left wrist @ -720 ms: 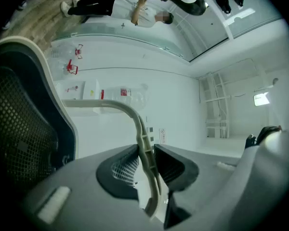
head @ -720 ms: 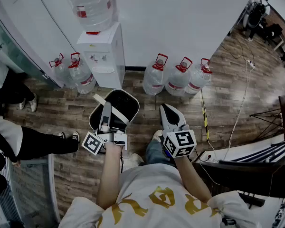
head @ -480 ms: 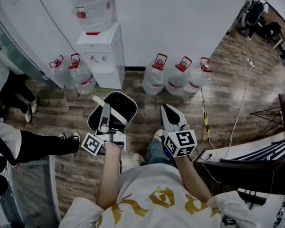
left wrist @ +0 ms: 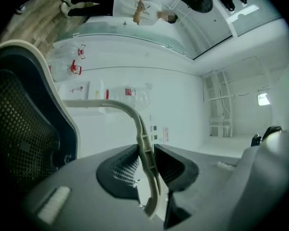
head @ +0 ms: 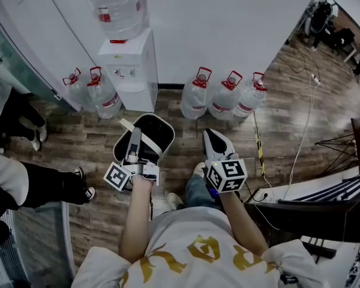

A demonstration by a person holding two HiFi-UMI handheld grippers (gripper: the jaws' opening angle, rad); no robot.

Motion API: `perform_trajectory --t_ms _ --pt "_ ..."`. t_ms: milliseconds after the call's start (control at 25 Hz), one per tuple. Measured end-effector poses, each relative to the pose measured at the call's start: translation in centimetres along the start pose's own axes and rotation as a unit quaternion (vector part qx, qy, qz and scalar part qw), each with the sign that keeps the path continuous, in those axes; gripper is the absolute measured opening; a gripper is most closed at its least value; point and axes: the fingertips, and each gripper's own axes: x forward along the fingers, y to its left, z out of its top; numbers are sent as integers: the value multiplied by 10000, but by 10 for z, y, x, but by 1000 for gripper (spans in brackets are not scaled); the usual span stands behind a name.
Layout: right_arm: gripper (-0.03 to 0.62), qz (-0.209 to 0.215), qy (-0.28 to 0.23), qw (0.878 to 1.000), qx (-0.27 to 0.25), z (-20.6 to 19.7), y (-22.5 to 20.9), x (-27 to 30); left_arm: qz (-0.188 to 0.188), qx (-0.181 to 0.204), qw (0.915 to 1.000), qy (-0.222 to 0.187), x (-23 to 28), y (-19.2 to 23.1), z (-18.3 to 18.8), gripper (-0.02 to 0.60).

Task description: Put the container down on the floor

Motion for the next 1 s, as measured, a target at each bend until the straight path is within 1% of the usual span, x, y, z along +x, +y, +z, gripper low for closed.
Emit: perform_trajectory --t_ms 200,520,680,1000 --pt "23 -55 73 9999 -55 -1 -8 11 39 -151 9998 83 16 13 -2 97" --pt "23 -88 123 9999 23 2 -30 46 60 -198 9993 320 61 33 -9 97" --pt "23 -73 158 9997 174 0 -45 80 86 -242 9988 407 93 53 -6 98" --pt "23 1 227 9994 253 20 -90 183 325 -300 9969 650 176 110 0 91"
